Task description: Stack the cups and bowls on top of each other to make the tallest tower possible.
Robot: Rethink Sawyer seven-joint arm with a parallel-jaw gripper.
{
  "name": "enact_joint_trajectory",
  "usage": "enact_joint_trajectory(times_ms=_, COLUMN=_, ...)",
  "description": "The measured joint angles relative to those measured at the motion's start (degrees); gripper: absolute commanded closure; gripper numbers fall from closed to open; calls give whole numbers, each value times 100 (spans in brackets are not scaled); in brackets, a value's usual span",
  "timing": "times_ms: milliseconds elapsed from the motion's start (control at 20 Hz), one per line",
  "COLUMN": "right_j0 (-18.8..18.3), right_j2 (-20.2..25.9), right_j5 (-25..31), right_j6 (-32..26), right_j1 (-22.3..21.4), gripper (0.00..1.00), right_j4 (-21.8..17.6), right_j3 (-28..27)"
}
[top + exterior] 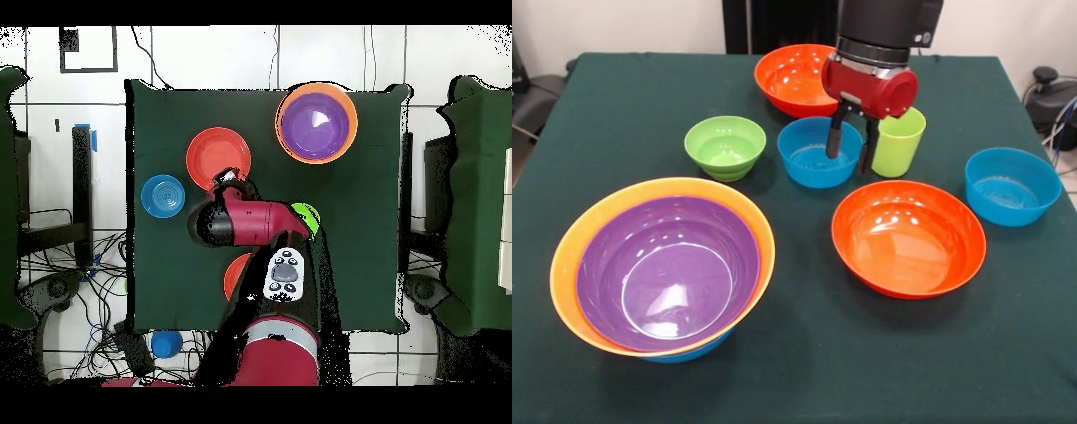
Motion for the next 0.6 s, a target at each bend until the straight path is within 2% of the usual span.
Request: enact_joint_trajectory(times_ms=600, right_j0=4, right_j2=-235, right_j5=0, right_j6=0, right_j1=149, gripper=0, right_j4=294, right_j3=76)
